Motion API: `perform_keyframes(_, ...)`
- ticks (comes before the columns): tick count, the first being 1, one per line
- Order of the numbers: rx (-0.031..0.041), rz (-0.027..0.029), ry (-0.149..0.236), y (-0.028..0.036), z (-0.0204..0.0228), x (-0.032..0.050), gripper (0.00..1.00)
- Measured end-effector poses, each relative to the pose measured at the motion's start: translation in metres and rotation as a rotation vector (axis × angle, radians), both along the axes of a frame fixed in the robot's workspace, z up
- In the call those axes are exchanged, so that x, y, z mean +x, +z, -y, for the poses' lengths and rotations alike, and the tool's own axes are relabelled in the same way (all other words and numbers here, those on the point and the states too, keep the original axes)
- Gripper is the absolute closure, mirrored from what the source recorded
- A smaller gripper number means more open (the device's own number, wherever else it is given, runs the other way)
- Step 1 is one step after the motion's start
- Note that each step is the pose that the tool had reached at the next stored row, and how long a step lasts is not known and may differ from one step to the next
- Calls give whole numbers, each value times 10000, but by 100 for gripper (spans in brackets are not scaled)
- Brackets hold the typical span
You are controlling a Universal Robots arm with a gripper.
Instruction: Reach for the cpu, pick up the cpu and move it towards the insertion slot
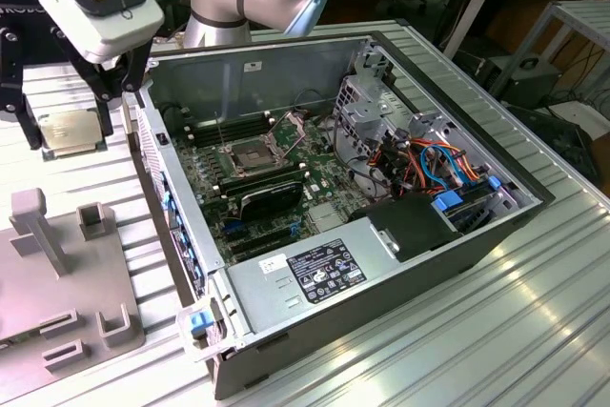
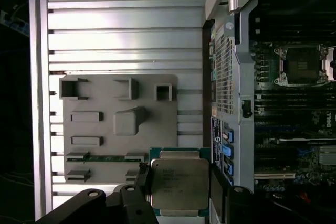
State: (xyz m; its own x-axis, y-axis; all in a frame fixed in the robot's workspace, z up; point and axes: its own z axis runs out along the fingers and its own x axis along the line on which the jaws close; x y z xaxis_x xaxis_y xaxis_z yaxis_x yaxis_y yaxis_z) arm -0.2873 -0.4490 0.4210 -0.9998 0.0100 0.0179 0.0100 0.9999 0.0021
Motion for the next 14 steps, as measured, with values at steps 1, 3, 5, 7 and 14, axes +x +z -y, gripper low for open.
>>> perform_keyframes(1,0,0,0,0,0,13,45)
perform_keyframes(3,0,0,0,0,0,53,45)
perform_keyframes(5,1,0,0,0,0,83,45)
perform_keyframes(7,1,1,0,0,0,107,45)
perform_keyframes(14,0,0,-1,0,0,189,45)
